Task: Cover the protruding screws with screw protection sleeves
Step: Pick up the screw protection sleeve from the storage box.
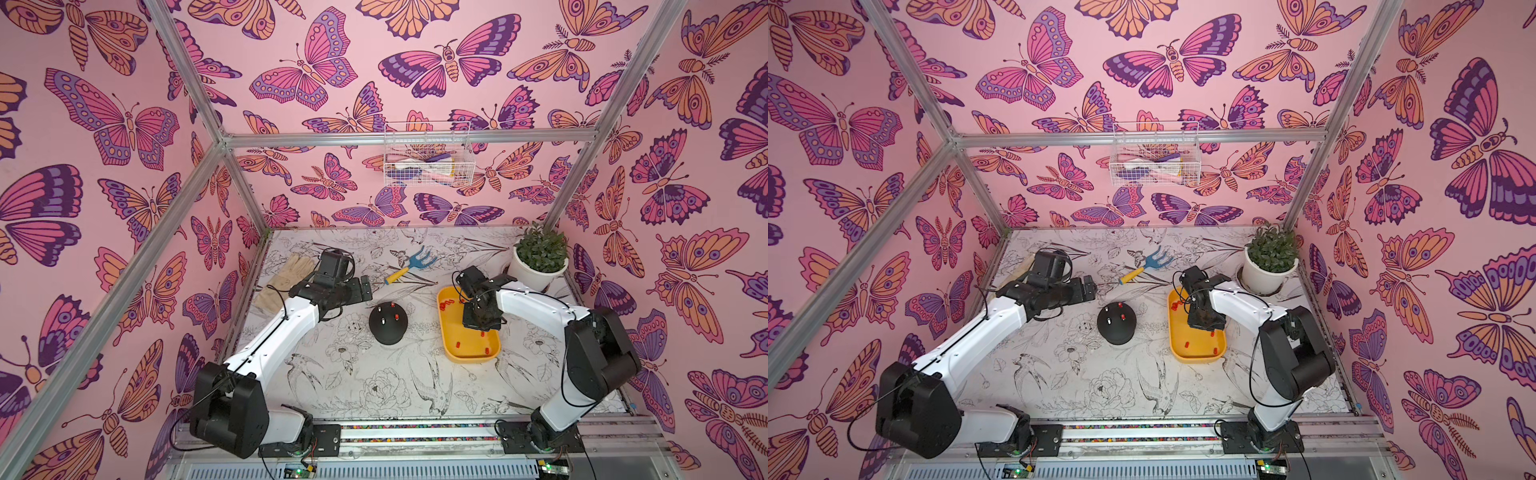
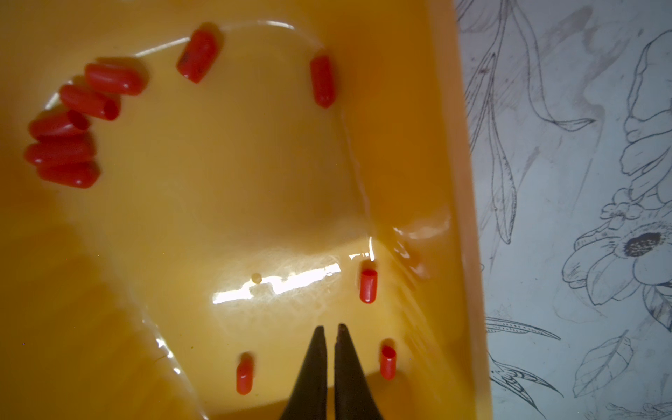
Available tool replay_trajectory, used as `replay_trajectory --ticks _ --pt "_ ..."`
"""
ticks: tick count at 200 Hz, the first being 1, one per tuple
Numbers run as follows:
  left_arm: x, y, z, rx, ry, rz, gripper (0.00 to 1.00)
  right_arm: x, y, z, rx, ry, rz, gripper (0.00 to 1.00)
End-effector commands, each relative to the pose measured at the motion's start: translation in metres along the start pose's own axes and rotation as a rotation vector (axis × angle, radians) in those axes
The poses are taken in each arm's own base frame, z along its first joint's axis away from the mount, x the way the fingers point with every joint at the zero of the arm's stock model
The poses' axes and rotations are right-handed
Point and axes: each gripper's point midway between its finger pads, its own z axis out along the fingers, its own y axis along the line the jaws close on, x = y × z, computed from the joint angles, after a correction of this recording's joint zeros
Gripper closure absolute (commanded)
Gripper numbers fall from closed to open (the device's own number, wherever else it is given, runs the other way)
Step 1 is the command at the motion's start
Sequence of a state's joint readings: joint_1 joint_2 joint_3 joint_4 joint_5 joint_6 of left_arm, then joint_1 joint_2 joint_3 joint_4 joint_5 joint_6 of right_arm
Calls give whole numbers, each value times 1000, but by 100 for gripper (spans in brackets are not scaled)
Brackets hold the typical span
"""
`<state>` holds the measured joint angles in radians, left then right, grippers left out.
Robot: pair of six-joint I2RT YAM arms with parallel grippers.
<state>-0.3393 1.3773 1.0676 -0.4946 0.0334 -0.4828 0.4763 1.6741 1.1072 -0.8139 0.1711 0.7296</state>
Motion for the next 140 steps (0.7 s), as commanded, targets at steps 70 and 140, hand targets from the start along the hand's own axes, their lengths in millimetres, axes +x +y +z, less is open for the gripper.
replay_trajectory --ticks 70,140 --pt "-8 -4 -1 19 -10 14 0 6 -19 19 88 20 71 86" --pt "-5 -4 -2 28 -3 7 0 10 -26 21 112 30 74 84"
